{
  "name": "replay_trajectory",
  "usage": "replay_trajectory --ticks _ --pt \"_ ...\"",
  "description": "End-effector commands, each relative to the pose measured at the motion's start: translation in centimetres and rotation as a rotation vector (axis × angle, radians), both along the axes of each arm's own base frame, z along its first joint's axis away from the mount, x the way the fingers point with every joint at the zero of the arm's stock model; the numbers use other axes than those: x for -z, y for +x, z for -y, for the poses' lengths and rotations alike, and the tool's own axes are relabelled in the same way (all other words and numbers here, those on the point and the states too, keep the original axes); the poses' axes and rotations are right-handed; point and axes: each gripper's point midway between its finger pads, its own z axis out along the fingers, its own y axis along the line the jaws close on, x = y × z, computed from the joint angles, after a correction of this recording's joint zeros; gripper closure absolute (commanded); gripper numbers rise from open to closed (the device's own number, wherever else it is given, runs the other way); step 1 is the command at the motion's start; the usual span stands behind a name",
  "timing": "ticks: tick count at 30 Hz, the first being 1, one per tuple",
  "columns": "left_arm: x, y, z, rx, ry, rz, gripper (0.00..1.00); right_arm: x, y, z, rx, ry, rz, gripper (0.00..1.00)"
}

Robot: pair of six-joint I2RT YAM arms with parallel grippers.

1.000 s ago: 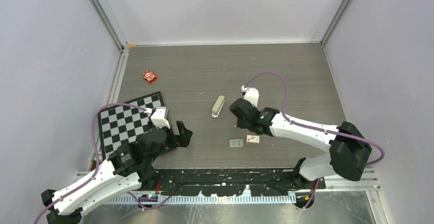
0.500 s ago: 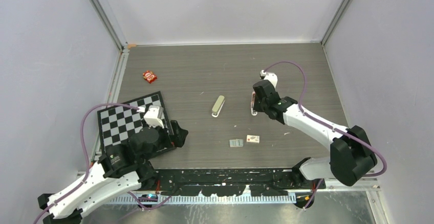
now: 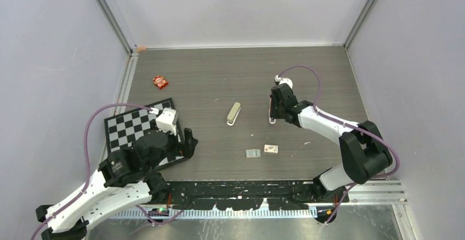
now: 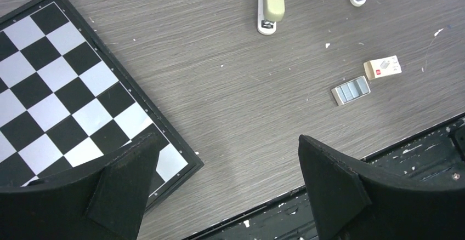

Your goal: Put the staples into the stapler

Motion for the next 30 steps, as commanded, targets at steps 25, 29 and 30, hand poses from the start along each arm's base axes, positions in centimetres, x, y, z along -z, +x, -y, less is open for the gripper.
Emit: replay_trajectory --ticks 25,29,30 --pt "-1.2 -0.4 -1.2 0.006 -0.031 0.069 0.00 0.7 2.2 -0.1 0.006 0.077 0.036 0.75" --pt "-1.3 -0.4 -1.2 0.007 -0.031 0.071 0.00 1.0 2.1 0.1 0.013 0.066 0.028 0.75" --pt "-1.3 -0.4 -1.2 0.007 -0.032 0.071 0.00 1.1 2.1 0.2 0.017 0.062 0.025 0.76"
